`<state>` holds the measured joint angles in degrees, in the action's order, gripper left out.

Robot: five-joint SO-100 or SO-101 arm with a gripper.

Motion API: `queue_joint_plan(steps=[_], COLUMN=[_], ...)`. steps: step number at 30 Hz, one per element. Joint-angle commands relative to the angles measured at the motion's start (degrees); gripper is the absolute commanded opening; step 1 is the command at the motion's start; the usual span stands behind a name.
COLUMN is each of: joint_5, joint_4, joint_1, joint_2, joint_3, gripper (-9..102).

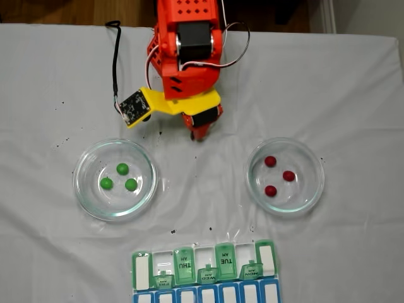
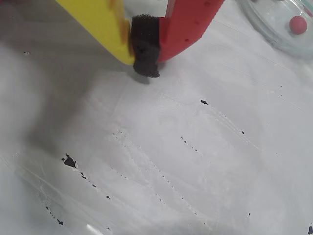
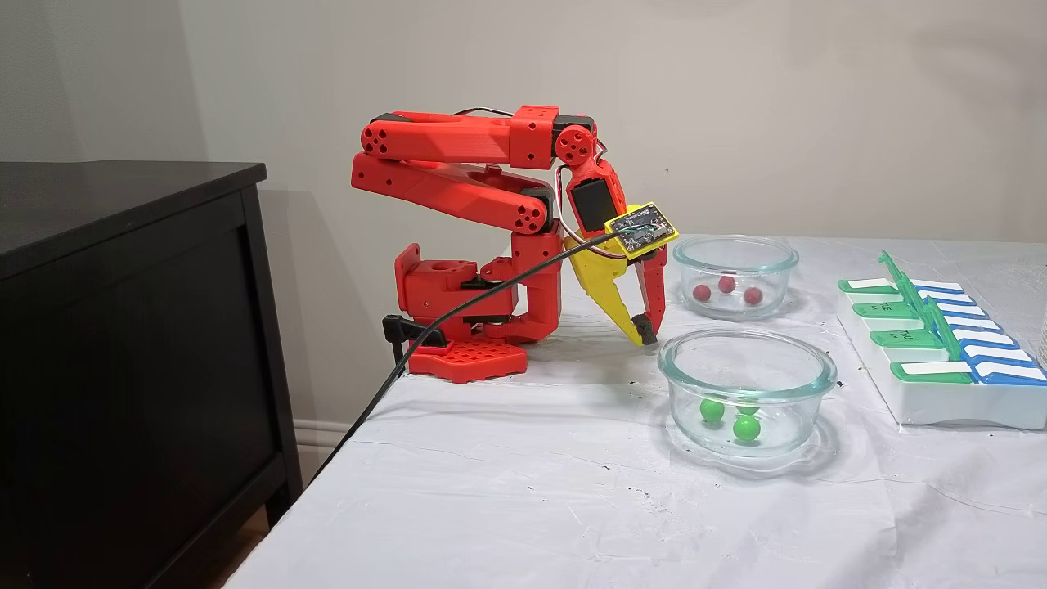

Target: Sort medicines into box.

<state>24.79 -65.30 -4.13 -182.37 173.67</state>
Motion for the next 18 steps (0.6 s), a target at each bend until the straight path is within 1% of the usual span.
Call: queue_joint_plan(steps=[1, 14, 17, 18], joint_5=[0.1, 0.6, 4.7, 8.3], joint_4=[0.2, 0.2, -0.4, -0.3], joint_1=[-0.2, -0.4, -3.1, -4.9], joint_2=[-1.2, -1.2, -1.2, -1.2], joint_3=[-2.4, -2.4, -2.5, -2.5], gripper=[0, 0, 0, 0])
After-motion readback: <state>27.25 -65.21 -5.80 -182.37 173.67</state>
